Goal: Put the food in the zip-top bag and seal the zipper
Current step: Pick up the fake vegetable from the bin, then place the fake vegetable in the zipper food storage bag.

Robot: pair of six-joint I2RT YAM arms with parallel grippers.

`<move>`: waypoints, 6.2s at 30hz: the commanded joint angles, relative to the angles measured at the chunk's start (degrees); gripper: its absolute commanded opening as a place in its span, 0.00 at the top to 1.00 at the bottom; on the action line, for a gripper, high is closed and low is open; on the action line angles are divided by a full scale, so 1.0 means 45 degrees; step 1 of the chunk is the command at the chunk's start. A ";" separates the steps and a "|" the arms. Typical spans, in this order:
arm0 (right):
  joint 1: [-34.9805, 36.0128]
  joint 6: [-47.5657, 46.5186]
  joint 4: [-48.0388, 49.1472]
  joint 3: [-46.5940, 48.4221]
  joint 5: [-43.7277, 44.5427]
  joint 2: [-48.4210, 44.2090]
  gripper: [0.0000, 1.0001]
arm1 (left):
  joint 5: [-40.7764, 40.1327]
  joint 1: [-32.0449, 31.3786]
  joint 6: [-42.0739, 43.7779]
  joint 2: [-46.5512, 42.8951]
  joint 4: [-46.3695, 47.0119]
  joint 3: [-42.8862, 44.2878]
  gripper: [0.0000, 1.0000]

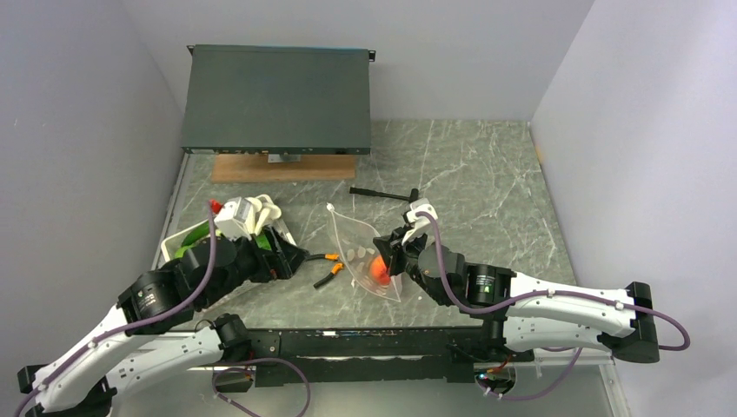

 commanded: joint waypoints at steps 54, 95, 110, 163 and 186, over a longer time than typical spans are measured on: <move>0.0016 -0.0086 0.0050 0.0265 0.0391 -0.0039 1.00 | -0.1978 0.7173 0.9016 0.5464 0.4780 -0.2829 0.04; 0.0004 0.0276 0.0298 0.0505 -0.0157 0.0477 1.00 | -0.1550 0.8896 1.0043 0.5381 0.4270 -0.2401 0.77; 0.0003 0.0177 0.0190 0.0614 -0.0285 0.0325 1.00 | 0.0690 0.8340 0.7090 0.0511 0.1112 -0.1815 0.75; 0.0009 -0.1102 0.2176 0.1458 -0.3126 0.1871 1.00 | 0.6897 0.2109 0.6807 0.4674 -0.2344 0.2928 0.89; -0.0147 -0.0547 0.1754 0.1846 -0.3203 0.2545 1.00 | 0.4957 0.1033 0.5887 0.4483 -0.1422 0.2607 0.20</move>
